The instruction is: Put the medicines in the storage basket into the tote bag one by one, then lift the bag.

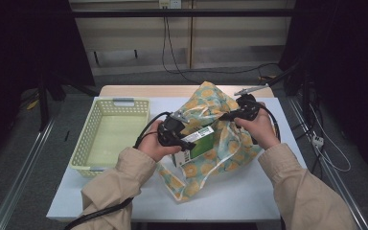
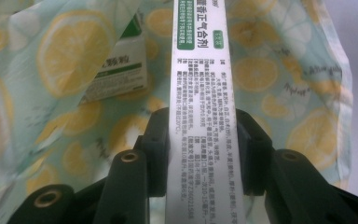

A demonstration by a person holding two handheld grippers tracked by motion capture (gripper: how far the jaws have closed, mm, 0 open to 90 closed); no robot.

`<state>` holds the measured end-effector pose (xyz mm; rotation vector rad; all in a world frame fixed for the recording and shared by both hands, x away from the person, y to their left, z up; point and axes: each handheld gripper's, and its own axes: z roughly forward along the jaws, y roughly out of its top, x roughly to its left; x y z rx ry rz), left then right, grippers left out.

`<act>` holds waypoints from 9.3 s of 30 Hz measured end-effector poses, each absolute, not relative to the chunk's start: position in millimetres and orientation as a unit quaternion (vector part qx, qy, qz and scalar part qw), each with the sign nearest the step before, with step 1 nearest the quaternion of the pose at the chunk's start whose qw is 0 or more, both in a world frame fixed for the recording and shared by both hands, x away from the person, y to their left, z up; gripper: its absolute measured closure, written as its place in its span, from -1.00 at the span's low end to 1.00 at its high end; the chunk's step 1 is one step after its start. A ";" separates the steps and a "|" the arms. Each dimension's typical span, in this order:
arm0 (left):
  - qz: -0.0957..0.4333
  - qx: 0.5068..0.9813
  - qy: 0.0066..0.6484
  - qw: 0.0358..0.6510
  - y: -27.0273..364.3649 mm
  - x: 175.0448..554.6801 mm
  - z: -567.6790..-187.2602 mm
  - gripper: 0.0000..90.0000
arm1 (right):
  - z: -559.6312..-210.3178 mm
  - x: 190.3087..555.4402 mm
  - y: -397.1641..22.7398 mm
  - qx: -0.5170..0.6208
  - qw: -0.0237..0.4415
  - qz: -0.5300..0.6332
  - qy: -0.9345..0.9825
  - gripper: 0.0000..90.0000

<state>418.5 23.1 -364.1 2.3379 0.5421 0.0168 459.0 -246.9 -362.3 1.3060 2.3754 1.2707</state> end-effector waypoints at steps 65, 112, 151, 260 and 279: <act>0.029 0.877 0.257 0.406 -63.9 456.5 -391.6 -0.37 | -355.0 456.2 -261.8 0.437 0.075 0.435 0.783 1.00; 0.069 0.870 0.321 0.368 48.6 355.0 -442.2 -0.78 | -368.9 449.0 -250.6 0.435 0.074 0.423 0.791 1.00; 0.035 0.840 0.387 0.379 36.2 382.9 -426.8 1.00 | -362.7 450.3 -263.4 0.441 0.076 0.426 0.787 1.00; 0.092 0.824 0.321 0.458 155.7 371.6 -310.0 -0.85 | -318.3 389.9 -262.4 0.366 0.104 0.476 0.793 -0.47; 0.078 0.837 0.295 0.454 171.9 343.6 -368.7 -0.85 | -386.1 346.2 -292.4 0.377 0.115 0.457 0.797 -0.48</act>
